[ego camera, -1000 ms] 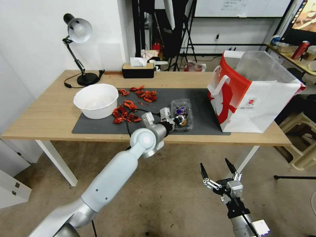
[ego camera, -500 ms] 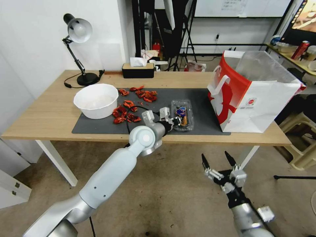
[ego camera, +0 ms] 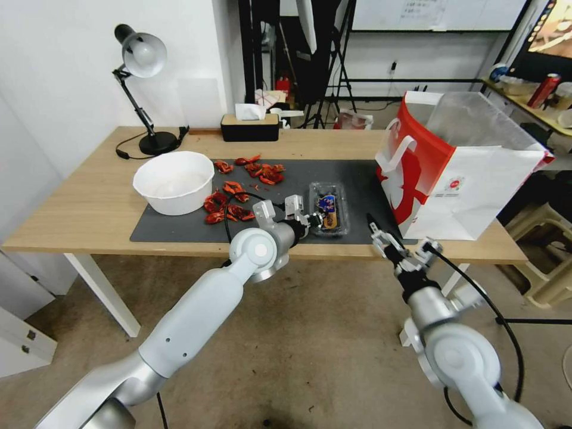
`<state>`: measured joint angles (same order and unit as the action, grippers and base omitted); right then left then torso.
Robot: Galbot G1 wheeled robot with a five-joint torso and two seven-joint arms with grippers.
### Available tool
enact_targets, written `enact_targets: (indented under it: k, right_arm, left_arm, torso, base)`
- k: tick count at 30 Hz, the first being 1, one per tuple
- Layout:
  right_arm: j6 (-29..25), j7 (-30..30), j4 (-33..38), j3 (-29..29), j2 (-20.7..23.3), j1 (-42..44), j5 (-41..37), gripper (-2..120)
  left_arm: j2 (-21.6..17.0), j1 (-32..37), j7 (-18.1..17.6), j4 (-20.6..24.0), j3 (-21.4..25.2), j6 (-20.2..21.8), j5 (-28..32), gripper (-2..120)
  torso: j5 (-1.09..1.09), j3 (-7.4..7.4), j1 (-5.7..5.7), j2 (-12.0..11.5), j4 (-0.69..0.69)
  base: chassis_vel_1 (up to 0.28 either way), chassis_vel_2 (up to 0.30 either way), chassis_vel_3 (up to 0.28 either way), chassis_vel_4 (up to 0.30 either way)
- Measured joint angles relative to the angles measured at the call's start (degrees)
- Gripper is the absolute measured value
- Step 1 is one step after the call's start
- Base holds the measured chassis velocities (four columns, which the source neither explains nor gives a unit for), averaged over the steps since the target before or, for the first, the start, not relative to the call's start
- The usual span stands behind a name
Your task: Close the takeout container lid, then place the container into the takeout bag.
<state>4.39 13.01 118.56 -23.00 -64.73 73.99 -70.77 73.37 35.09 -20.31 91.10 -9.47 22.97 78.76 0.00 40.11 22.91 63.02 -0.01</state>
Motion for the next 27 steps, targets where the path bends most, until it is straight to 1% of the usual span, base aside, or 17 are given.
enact_targets:
  k: [1,4,5,8,9,12,13,15,17,19,21,23,25,27]
  right_arm:
    - [0.00,0.00,0.00,0.00,0.00,0.00,0.00,100]
    - [3.27,4.30,-1.46,1.46,0.15,-5.89,-4.88,100]
    - [3.27,4.30,-1.46,1.46,0.15,-5.89,-4.88,100]
    - [4.97,8.40,-3.18,3.09,0.15,-10.62,-6.14,100]
    - [4.97,8.40,-3.18,3.09,0.15,-10.62,-6.14,100]
    - [8.01,13.80,-4.79,4.18,-0.15,-14.91,-8.94,100]
    - [8.01,13.80,-4.79,4.18,-0.15,-14.91,-8.94,100]
    - [9.93,16.30,-6.37,5.04,-0.20,-17.22,-9.58,100]
    - [10.13,16.59,-6.58,5.17,-0.20,-17.52,-9.65,100]
    - [11.63,18.76,-7.91,5.69,-0.22,-19.48,-10.75,100]
    - [12.03,19.29,-8.17,5.77,-0.25,-19.86,-10.97,100]
    - [14.59,21.39,-9.30,6.22,-0.43,-21.28,-11.79,100]
    - [14.96,21.77,-9.51,6.33,-0.48,-21.52,-11.88,100]
    - [16.93,23.58,-10.77,6.95,-0.88,-22.96,-12.84,100]
  left_arm:
    - [0.00,0.00,0.00,0.00,0.00,0.00,0.00,0]
    - [0.08,0.14,-0.12,0.00,0.19,-0.07,0.02,0]
    - [0.08,0.14,-0.12,0.00,0.19,-0.07,0.02,0]
    - [0.09,0.32,-0.21,0.01,0.35,-0.15,0.03,0]
    - [0.09,0.32,-0.21,0.01,0.35,-0.15,0.03,0]
    - [0.08,0.49,-0.25,0.08,0.45,-0.24,0.05,0]
    - [0.08,0.49,-0.25,0.08,0.45,-0.24,0.05,0]
    - [0.14,0.57,-0.36,0.12,0.49,-0.27,0.05,0]
    - [0.15,0.57,-0.37,0.13,0.49,-0.28,0.05,0]
    - [0.27,0.61,-0.49,0.16,0.50,-0.30,0.04,0]
    - [0.30,0.61,-0.50,0.16,0.50,-0.30,0.04,0]
    - [0.36,0.62,-0.57,0.17,0.49,-0.33,0.02,0]
    - [0.37,0.62,-0.58,0.17,0.49,-0.33,0.02,0]
    - [0.45,0.62,-0.60,0.16,0.55,-0.47,0.02,0]
  torso:
    - [0.00,0.00,0.00,0.00,0.00]
    - [0.00,0.00,0.00,0.00,0.00]
    - [0.00,0.00,0.00,0.00,0.00]
    - [0.00,0.00,0.00,0.00,0.01]
    - [0.00,0.00,0.00,0.00,0.01]
    - [0.00,0.00,0.01,0.00,0.01]
    - [0.00,0.00,0.01,0.00,0.01]
    - [0.00,0.00,0.00,0.00,0.01]
    - [0.01,0.00,0.01,0.00,0.01]
    - [0.01,0.00,0.00,0.00,0.01]
    - [0.00,0.00,0.00,0.00,0.01]
    - [0.00,0.00,0.00,0.00,0.01]
    - [0.00,0.00,0.01,0.00,0.01]
    - [0.01,0.00,0.00,0.00,0.01]
  base:
    - [0.000,0.000,0.000,0.000]
    - [0.000,0.000,0.000,0.000]
    - [0.000,0.000,0.000,0.000]
    - [0.000,0.000,0.000,0.000]
    - [0.000,0.000,0.000,0.000]
    - [0.000,0.000,0.000,0.000]
    - [0.000,0.000,0.000,0.000]
    - [0.000,0.000,0.000,0.000]
    - [0.000,0.000,0.000,0.000]
    - [0.000,0.000,0.000,0.000]
    - [0.000,0.000,0.000,0.000]
    - [0.000,0.000,0.000,0.000]
    - [0.000,0.000,0.000,0.000]
    - [0.000,0.000,0.000,0.000]
